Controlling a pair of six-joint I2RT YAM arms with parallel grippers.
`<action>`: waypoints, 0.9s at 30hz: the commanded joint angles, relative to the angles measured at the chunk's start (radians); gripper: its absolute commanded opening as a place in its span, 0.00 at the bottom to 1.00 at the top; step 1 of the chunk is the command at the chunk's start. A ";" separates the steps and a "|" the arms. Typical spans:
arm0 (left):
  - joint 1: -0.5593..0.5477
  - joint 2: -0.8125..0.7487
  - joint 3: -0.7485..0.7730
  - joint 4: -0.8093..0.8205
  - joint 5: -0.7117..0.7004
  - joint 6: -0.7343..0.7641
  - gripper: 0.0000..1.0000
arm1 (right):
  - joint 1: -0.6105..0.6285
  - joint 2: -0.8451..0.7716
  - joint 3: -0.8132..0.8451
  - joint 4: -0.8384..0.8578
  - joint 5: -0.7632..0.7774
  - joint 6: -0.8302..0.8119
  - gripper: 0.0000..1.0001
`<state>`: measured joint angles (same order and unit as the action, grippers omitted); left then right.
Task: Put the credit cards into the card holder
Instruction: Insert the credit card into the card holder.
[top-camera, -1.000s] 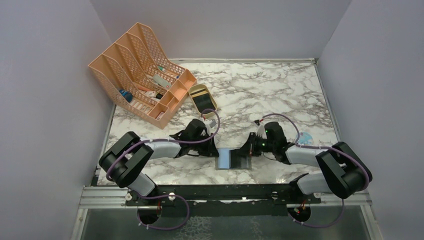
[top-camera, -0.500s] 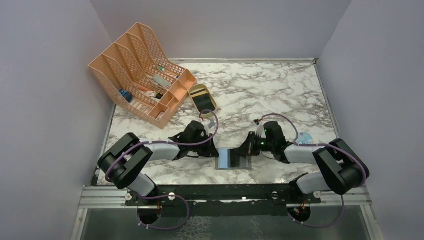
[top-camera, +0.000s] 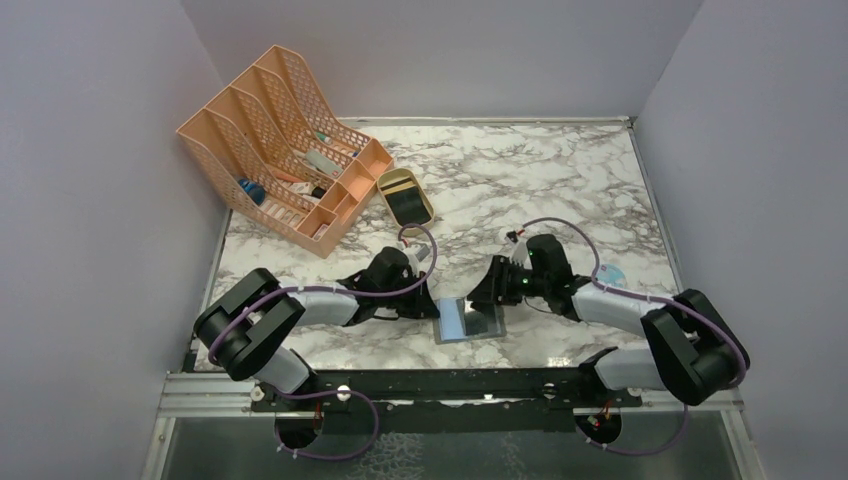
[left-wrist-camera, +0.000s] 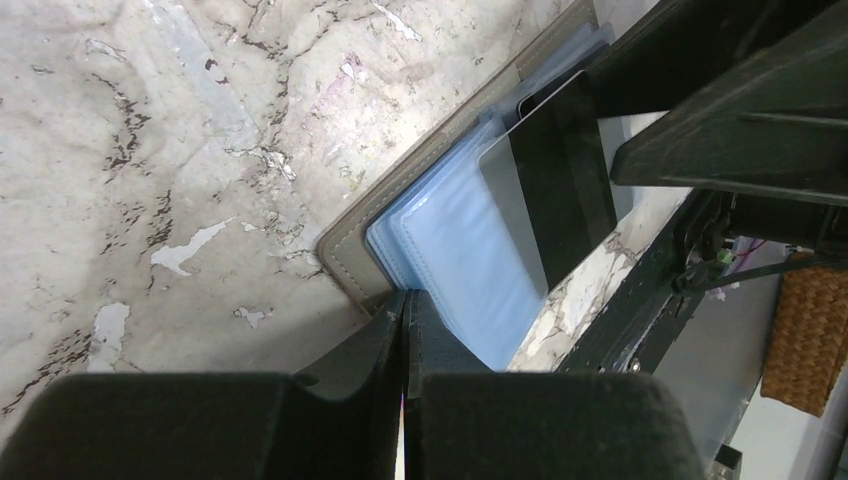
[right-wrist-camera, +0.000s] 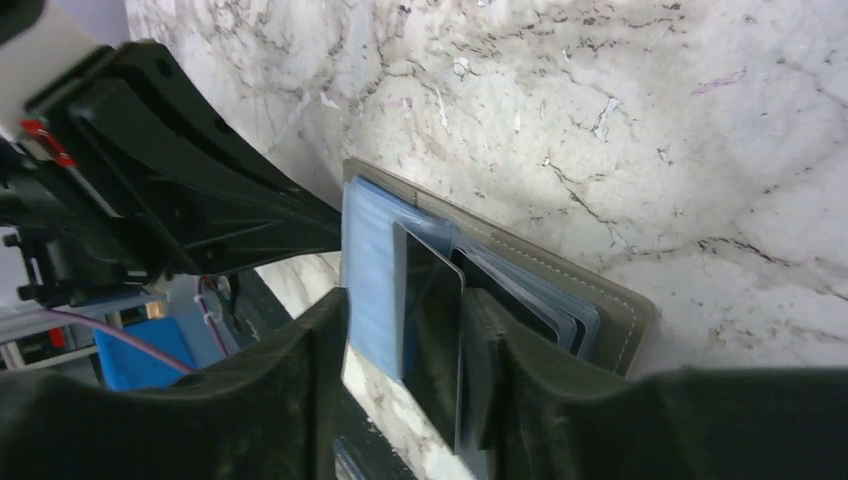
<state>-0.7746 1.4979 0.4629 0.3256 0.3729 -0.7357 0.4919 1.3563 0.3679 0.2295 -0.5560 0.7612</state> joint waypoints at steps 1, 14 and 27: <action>-0.020 0.029 -0.037 -0.084 -0.023 0.002 0.05 | -0.001 -0.084 0.073 -0.243 0.067 -0.114 0.51; -0.029 0.024 -0.041 -0.082 -0.031 -0.005 0.05 | 0.045 -0.131 0.033 -0.275 0.110 -0.052 0.60; -0.038 0.018 -0.040 -0.083 -0.037 -0.013 0.05 | 0.097 -0.104 -0.002 -0.129 0.059 0.027 0.60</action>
<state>-0.7898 1.4979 0.4595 0.3340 0.3676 -0.7544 0.5762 1.2381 0.3843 0.0566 -0.4866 0.7597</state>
